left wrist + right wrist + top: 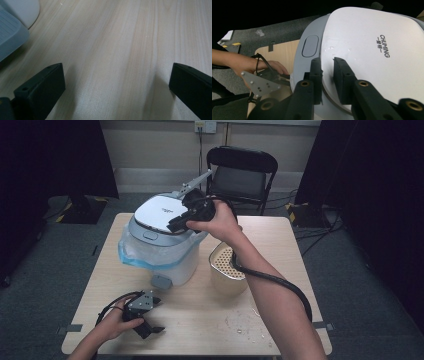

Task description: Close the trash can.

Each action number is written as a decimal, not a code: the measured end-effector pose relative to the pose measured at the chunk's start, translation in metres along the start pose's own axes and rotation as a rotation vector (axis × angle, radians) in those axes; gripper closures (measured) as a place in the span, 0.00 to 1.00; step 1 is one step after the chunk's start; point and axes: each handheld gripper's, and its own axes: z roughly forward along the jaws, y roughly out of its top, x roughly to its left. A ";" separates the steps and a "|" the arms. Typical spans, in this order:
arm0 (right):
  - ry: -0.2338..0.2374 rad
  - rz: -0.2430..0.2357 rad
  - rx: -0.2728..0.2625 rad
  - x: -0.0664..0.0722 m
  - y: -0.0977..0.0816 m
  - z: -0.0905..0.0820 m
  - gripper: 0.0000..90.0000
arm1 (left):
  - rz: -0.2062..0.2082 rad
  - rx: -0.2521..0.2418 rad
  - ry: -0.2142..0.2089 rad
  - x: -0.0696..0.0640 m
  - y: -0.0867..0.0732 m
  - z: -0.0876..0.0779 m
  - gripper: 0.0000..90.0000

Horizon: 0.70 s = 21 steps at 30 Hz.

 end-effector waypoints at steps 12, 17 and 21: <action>-0.080 0.000 0.032 -0.001 0.001 0.011 0.97 | 0.000 0.001 0.000 0.000 0.000 0.000 0.00; -0.083 -0.004 0.050 0.000 0.003 0.015 1.00 | 0.000 0.002 0.001 0.000 0.000 0.000 0.00; -0.082 -0.006 0.066 0.001 0.003 0.016 1.00 | 0.001 0.002 0.000 0.000 0.000 0.000 0.00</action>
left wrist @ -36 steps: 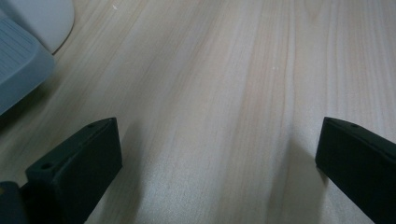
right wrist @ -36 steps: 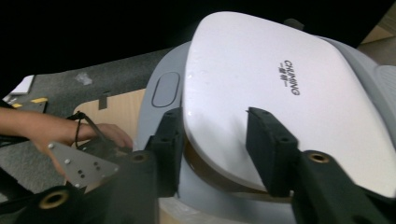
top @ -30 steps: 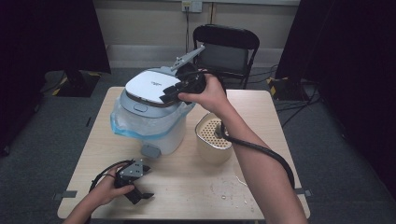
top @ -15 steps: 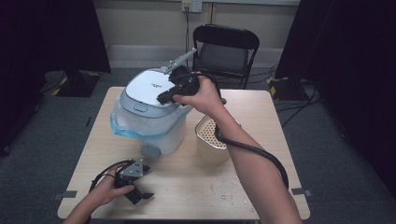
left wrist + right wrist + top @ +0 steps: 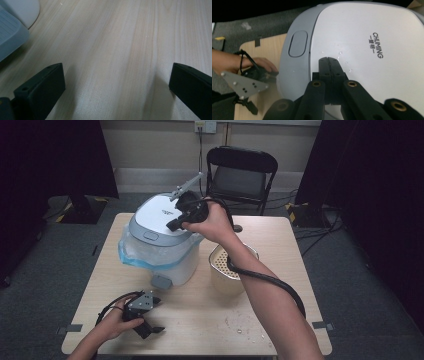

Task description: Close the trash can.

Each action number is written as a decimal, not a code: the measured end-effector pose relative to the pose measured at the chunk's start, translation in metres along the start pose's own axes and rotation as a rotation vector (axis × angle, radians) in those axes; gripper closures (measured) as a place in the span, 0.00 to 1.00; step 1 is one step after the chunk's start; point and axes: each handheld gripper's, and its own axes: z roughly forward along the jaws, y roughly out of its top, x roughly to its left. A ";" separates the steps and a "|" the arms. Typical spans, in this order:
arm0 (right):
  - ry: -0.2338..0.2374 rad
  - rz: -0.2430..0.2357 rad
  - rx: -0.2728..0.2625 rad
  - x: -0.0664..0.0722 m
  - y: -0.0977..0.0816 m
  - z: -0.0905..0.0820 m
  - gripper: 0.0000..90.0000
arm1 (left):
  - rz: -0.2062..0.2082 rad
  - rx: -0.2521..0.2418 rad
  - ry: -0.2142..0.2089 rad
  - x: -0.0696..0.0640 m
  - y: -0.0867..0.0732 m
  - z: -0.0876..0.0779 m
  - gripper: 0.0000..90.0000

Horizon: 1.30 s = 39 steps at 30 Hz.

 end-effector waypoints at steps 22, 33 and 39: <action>-0.072 0.037 -0.074 -0.006 -0.010 -0.015 0.44 | 0.006 0.000 -0.005 0.001 0.000 0.000 0.00; -0.132 0.060 -0.085 0.005 -0.061 -0.068 0.16 | 0.018 0.000 0.006 0.001 0.001 0.000 0.00; -0.151 0.091 -0.094 0.013 -0.106 -0.091 0.16 | 0.017 -0.002 0.008 0.001 0.000 0.000 0.00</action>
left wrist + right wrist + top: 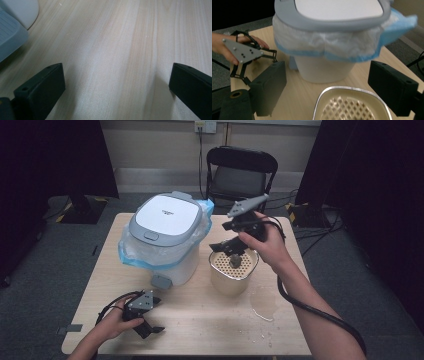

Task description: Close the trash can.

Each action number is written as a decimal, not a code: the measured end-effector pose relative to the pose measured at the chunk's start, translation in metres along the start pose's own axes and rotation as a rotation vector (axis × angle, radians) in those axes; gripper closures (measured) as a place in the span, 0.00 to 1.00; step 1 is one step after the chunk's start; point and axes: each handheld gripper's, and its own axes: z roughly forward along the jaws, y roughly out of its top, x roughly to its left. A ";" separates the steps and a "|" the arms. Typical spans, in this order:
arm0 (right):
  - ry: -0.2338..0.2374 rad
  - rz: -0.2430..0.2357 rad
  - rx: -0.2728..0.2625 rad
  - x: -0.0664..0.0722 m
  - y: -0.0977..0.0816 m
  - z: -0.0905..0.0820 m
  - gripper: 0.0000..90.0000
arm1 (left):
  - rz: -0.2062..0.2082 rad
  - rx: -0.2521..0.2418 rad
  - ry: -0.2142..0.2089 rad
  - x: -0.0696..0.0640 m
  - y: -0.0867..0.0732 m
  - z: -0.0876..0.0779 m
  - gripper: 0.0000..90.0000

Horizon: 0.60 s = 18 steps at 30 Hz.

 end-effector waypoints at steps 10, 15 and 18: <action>-0.052 0.065 0.045 -0.002 -0.087 -0.018 0.16 | -0.012 -0.003 -0.009 -0.001 0.000 0.001 0.00; -0.064 0.078 0.075 0.002 -0.129 -0.015 0.16 | -0.012 -0.003 -0.009 -0.001 0.000 0.001 0.00; -0.078 0.102 0.070 0.004 -0.152 -0.014 0.16 | -0.012 -0.003 -0.009 -0.001 0.000 0.001 0.00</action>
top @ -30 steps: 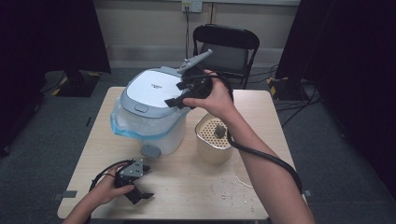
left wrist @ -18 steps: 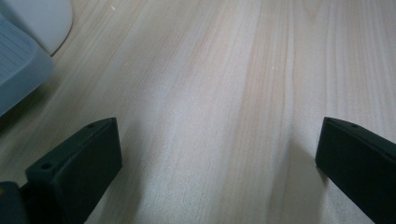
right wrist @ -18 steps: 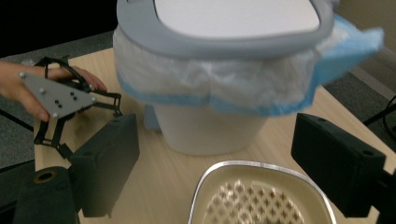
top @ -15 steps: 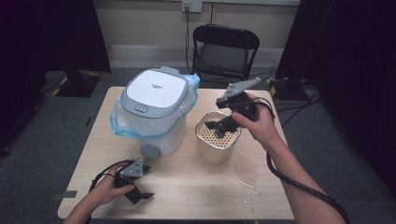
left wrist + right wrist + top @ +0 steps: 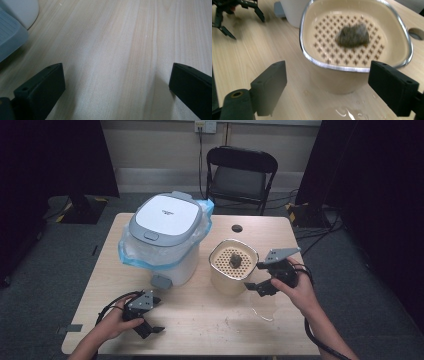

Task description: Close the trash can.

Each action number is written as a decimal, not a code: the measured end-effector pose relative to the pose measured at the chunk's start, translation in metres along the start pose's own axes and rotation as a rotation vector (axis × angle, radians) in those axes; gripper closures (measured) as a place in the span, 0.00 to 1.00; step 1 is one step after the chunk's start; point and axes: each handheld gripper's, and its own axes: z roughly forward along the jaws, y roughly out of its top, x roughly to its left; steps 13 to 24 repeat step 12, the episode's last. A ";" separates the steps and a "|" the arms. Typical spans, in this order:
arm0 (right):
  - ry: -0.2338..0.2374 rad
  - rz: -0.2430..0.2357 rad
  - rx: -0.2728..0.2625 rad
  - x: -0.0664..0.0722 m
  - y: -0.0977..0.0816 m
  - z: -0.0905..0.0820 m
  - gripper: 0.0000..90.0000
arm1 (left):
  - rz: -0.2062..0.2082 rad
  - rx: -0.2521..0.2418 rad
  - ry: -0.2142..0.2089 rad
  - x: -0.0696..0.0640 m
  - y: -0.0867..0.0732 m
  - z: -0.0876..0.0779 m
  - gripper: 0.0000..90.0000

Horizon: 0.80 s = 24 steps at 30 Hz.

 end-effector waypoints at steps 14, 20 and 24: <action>0.007 0.019 0.017 0.010 -0.061 0.002 0.16 | 0.000 0.000 0.000 0.000 0.000 0.000 0.00; 0.007 0.019 0.017 0.010 -0.061 0.002 0.16 | 0.000 0.000 0.000 0.000 0.000 0.000 0.00; 0.007 0.019 0.017 0.010 -0.061 0.002 0.16 | 0.000 0.000 0.000 0.000 0.000 0.000 0.00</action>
